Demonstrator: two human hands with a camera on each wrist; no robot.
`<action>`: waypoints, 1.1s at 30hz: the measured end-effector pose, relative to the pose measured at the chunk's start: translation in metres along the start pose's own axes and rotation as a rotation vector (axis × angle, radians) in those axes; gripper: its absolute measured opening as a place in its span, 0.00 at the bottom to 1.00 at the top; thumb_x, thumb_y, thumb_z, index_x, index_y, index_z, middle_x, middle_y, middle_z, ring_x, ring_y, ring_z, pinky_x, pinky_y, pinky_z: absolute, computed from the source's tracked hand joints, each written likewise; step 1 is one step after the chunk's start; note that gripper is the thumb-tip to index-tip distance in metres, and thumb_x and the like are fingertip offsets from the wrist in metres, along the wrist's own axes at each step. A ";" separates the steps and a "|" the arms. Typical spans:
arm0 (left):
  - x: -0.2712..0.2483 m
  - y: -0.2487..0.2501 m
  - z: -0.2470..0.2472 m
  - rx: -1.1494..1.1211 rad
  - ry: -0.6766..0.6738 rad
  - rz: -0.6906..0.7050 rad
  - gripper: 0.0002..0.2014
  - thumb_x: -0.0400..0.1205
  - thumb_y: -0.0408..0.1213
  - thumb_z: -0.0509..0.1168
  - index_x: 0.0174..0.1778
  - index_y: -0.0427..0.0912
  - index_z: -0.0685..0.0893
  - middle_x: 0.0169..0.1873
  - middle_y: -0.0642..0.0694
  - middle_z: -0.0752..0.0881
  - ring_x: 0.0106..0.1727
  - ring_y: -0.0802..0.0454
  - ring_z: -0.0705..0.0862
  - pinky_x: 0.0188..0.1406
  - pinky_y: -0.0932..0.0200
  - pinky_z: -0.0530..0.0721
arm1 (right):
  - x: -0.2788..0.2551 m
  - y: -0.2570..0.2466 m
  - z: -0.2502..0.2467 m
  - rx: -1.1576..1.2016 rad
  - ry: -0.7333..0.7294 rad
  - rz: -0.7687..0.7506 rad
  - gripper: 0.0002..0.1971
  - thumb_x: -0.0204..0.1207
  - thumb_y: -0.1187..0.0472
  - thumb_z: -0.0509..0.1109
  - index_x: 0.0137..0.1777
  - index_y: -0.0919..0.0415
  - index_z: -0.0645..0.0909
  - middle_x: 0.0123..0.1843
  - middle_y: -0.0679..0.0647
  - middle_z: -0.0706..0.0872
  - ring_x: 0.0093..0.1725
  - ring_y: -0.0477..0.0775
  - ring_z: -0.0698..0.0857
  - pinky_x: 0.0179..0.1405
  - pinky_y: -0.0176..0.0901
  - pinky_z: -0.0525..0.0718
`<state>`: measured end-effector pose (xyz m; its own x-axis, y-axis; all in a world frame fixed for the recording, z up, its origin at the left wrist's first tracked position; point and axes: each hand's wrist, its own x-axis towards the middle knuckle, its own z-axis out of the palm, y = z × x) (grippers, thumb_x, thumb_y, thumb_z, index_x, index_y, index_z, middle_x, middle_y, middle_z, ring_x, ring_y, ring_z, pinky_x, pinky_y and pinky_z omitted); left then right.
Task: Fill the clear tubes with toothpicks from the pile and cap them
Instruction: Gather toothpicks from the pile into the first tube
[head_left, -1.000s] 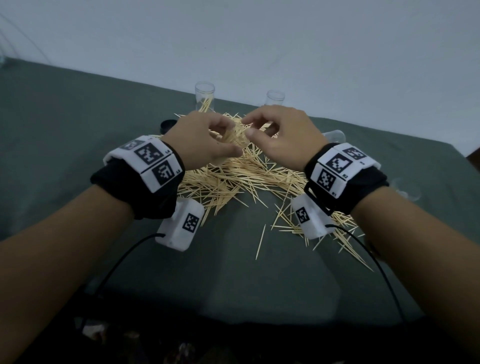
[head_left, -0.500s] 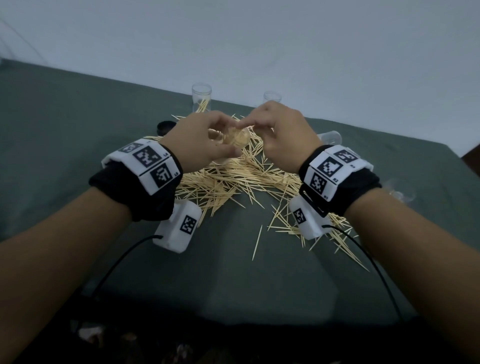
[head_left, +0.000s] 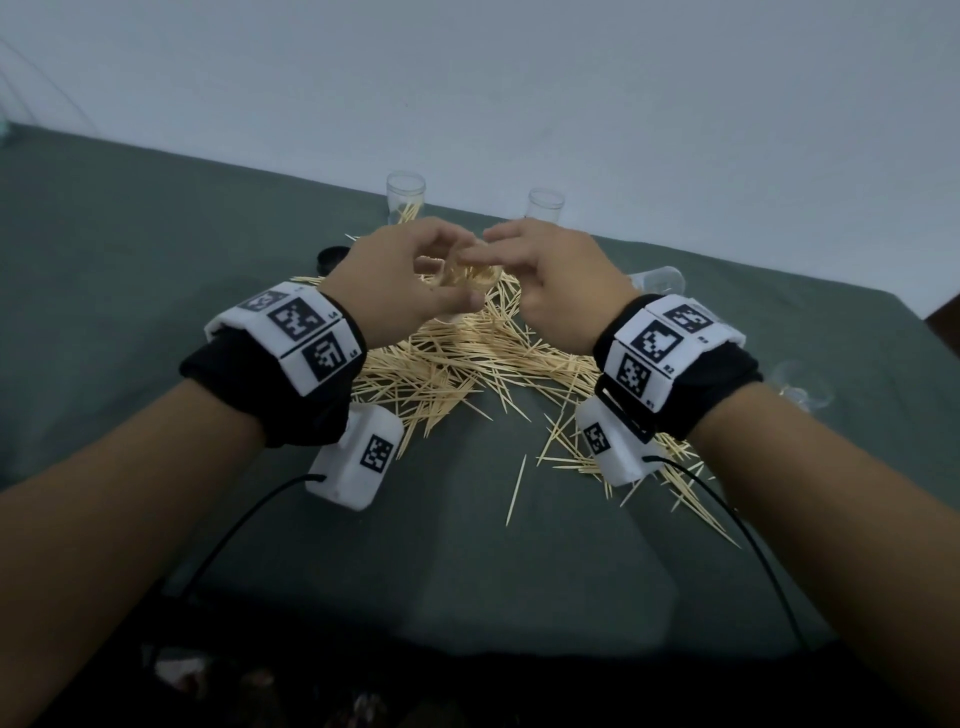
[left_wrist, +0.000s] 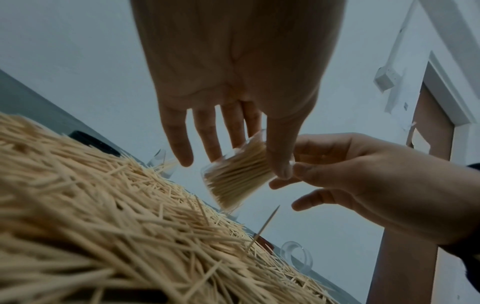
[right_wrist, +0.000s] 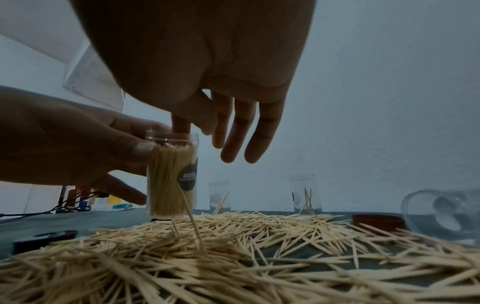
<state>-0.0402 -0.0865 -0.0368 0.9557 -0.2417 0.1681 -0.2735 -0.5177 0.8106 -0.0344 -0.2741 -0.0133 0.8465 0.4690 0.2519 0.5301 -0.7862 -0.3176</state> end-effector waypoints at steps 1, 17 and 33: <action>-0.001 0.001 0.001 -0.006 -0.003 0.002 0.26 0.72 0.48 0.78 0.66 0.53 0.81 0.58 0.61 0.86 0.61 0.65 0.83 0.54 0.74 0.76 | -0.001 -0.001 0.000 0.038 0.015 -0.012 0.26 0.77 0.76 0.61 0.64 0.47 0.85 0.72 0.51 0.79 0.71 0.51 0.76 0.70 0.41 0.72; 0.001 -0.001 0.001 -0.013 0.024 0.003 0.27 0.71 0.45 0.80 0.65 0.53 0.82 0.57 0.62 0.86 0.61 0.65 0.83 0.64 0.64 0.78 | -0.001 -0.001 -0.002 -0.055 0.014 0.023 0.29 0.74 0.76 0.60 0.66 0.44 0.84 0.78 0.52 0.73 0.78 0.55 0.70 0.77 0.50 0.68; -0.004 0.010 0.009 0.216 0.105 0.168 0.24 0.70 0.42 0.79 0.62 0.54 0.84 0.53 0.63 0.86 0.55 0.65 0.81 0.53 0.78 0.72 | -0.003 -0.009 0.008 -0.080 -0.149 0.086 0.29 0.74 0.71 0.64 0.76 0.54 0.74 0.76 0.52 0.74 0.73 0.54 0.73 0.69 0.40 0.70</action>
<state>-0.0475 -0.0976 -0.0344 0.8978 -0.2583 0.3566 -0.4352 -0.6433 0.6299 -0.0410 -0.2655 -0.0182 0.8896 0.4483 0.0871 0.4548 -0.8526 -0.2573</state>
